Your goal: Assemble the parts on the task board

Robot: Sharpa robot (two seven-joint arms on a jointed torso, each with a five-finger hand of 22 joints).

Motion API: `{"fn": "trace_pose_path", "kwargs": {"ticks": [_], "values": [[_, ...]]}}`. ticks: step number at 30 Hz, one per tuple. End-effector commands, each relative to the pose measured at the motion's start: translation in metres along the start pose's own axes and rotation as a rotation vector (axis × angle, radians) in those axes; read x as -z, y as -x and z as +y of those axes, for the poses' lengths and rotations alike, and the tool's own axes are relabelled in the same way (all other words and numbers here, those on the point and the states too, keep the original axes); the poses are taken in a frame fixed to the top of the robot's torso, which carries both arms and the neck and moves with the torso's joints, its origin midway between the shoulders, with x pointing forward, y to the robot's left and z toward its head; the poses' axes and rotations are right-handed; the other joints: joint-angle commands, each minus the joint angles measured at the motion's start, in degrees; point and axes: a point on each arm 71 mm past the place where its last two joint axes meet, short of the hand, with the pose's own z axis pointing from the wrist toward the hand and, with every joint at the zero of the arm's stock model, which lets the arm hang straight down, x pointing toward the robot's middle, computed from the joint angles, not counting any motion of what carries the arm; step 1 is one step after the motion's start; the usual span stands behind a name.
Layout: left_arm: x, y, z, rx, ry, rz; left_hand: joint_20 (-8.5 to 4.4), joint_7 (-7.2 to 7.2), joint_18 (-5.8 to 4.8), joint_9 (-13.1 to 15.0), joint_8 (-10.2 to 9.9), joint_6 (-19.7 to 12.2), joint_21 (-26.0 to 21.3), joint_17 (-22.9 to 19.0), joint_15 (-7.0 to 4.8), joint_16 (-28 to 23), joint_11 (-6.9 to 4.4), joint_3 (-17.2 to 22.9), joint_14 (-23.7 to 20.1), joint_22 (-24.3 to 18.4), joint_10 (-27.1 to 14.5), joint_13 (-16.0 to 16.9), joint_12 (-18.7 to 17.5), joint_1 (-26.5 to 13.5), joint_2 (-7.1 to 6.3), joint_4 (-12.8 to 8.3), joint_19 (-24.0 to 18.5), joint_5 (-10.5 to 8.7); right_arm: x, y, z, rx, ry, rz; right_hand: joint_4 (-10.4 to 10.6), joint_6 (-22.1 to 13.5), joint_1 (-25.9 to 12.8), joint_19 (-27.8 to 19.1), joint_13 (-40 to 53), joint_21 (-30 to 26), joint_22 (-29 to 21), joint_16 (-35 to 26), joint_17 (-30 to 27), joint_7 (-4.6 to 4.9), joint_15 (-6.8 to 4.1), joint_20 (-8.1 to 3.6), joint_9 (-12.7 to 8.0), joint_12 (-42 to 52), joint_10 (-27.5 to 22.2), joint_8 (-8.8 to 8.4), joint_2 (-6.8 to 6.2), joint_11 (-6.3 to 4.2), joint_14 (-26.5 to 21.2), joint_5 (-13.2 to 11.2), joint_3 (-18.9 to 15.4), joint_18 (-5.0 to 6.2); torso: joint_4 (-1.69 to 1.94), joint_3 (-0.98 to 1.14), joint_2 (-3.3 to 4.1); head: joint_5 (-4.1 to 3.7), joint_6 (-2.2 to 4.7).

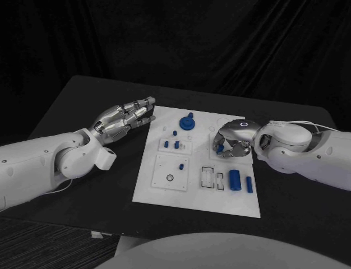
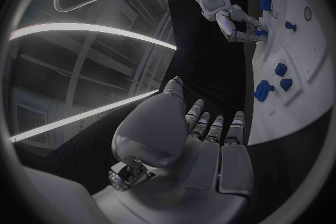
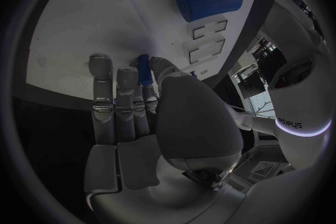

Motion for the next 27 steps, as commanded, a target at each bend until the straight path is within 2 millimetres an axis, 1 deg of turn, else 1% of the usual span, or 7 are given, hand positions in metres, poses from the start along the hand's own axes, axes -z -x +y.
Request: {"fn": "trace_pose_path", "kwargs": {"ticks": [1,2,4,8,16,23,27], "values": [[-0.001,-0.002,0.000,0.015,-0.007,0.012,0.46,0.15,0.60,0.06,0.22,0.28,0.06,-0.05,0.59,-0.25,0.11,0.14,0.00,0.09,-0.41,-0.06,-0.09,0.46,0.37,-0.24,-0.07,0.23,0.001,0.000,0.001,-0.001,0.011,-0.009,-0.21,0.50,0.21,-0.54,0.11,-0.29,4.04,-0.51,-0.43,0.41,-0.15,-0.14,0.33,-0.29,0.86,0.33,-0.48,-0.28,-0.37,0.14,0.60,-0.07,-0.02,-0.05,0.00,0.04,-0.01],[-0.001,-0.002,0.000,0.015,-0.007,0.013,0.46,0.15,0.60,0.06,0.22,0.28,0.06,-0.05,0.59,-0.25,0.11,0.14,0.00,0.09,-0.41,-0.06,-0.09,0.46,0.37,-0.24,-0.07,0.23,0.002,0.000,0.001,-0.002,0.012,-0.013,-0.21,0.50,0.21,-0.54,0.11,-0.29,4.04,-0.51,-0.43,0.41,-0.15,-0.14,0.33,-0.29,0.86,0.33,-0.48,-0.28,-0.37,0.14,0.60,-0.07,-0.02,-0.03,-0.01,0.02,-0.01],[-0.001,-0.002,0.000,0.016,-0.005,0.013,0.48,0.15,0.61,0.05,0.22,0.26,0.08,-0.03,0.65,-0.23,0.10,0.17,0.02,0.12,-0.40,-0.06,-0.07,0.51,0.38,-0.29,-0.05,0.26,0.002,0.001,0.001,-0.002,0.013,-0.023,-0.70,1.01,0.65,-0.62,0.07,-0.07,4.07,-0.56,-0.44,1.35,-0.31,-0.27,0.84,-0.65,1.61,0.46,-0.62,-0.45,-0.26,0.19,1.39,-0.07,-0.07,-0.01,-0.02,0.03,-0.01],[-0.001,-0.002,0.001,0.016,-0.003,0.014,0.48,0.15,0.61,0.05,0.22,0.26,0.08,-0.03,0.65,-0.23,0.10,0.17,0.02,0.12,-0.40,-0.06,-0.07,0.51,0.38,-0.29,-0.05,0.26,0.004,0.002,0.001,-0.003,0.017,-0.048,-1.50,1.98,1.52,-0.54,0.08,0.65,4.18,-0.45,-0.30,2.05,-0.51,-0.46,1.45,-0.94,2.46,0.82,-0.59,-0.64,-0.02,-0.04,2.29,-0.11,-0.07,-0.01,-0.03,0.05,-0.01],[-0.001,-0.002,0.001,0.017,0.003,0.016,0.55,0.14,0.62,0.06,0.27,0.34,0.13,0.00,0.86,-0.16,0.07,0.25,0.06,0.24,-0.41,-0.05,-0.04,0.66,0.39,-0.46,0.04,0.34,0.010,0.012,0.005,-0.003,0.035,-0.100,-2.53,3.10,2.45,-0.42,0.08,1.76,4.30,-0.44,-0.26,2.30,-0.59,-0.63,2.22,-1.40,3.57,1.07,-0.49,-0.65,0.33,-1.49,3.23,-0.23,-0.03,0.00,-0.04,0.44,-0.01],[-0.002,-0.003,0.002,0.018,0.008,0.019,0.60,0.19,0.63,0.09,0.34,0.50,0.16,0.01,0.99,-0.12,0.09,0.34,0.09,0.28,-0.40,-0.04,0.01,0.80,0.41,-0.62,0.10,0.46,0.009,0.039,0.016,0.021,0.075,-0.151,-3.04,3.77,2.95,-0.21,0.11,2.91,4.48,-0.13,0.08,2.41,-0.60,-0.69,2.53,-1.53,4.11,1.21,-0.36,-0.60,0.68,-1.63,3.62,-0.36,0.01,-0.01,-0.09,0.74,-0.01],[-0.002,-0.003,0.002,0.019,0.010,0.021,0.60,0.19,0.63,0.09,0.34,0.50,0.16,0.01,0.99,-0.12,0.09,0.34,0.09,0.28,-0.40,-0.04,0.01,0.80,0.41,-0.62,0.10,0.46,0.005,0.059,0.031,0.041,0.119,-0.168,-3.05,3.76,2.91,-0.16,0.10,3.14,4.51,0.06,0.29,2.47,-0.58,-0.69,2.54,-1.59,4.13,1.15,-0.37,-0.56,0.80,-1.74,3.63,-0.39,0.05,-0.05,-0.10,0.90,-0.01]]}}
